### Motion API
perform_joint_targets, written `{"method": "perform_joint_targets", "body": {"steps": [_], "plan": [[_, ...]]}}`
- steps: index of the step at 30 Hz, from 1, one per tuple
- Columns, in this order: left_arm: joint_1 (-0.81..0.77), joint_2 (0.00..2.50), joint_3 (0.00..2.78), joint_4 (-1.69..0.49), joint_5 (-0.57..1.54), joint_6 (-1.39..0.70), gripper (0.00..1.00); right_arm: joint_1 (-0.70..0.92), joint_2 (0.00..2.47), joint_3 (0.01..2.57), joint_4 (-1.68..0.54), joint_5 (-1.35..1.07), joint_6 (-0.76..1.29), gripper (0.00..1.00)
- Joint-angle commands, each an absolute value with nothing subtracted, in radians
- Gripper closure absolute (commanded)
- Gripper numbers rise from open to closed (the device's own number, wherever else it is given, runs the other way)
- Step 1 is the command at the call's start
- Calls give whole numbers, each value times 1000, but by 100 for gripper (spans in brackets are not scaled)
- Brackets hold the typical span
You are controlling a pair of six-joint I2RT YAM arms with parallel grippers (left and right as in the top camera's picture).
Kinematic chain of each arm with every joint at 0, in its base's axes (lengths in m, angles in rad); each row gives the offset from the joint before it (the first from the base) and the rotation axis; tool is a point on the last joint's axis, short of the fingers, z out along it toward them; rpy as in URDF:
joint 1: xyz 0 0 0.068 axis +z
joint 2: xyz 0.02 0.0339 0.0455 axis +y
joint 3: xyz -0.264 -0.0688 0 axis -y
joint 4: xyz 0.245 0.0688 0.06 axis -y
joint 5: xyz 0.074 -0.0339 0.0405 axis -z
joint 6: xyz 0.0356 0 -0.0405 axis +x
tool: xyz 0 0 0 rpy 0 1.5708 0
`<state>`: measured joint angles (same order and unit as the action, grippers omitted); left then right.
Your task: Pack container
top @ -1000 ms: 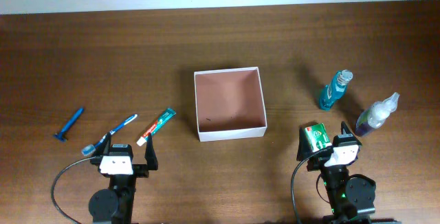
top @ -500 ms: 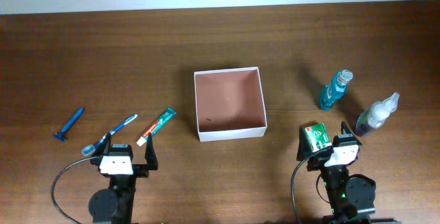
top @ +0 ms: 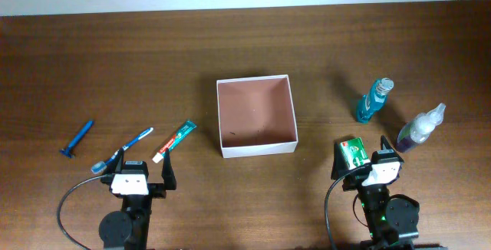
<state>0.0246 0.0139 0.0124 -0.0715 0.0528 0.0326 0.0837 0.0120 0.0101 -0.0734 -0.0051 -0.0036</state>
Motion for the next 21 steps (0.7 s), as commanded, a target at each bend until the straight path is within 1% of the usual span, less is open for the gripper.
{"method": "perform_joint_targets", "body": {"steps": [1,21], "plan": [[20,6,9,-76,64,30,1,77,6,6,-78,-15,0,2],[20,6,9,-76,71,30,1,77,6,10,-76,-16,20,2]]}}
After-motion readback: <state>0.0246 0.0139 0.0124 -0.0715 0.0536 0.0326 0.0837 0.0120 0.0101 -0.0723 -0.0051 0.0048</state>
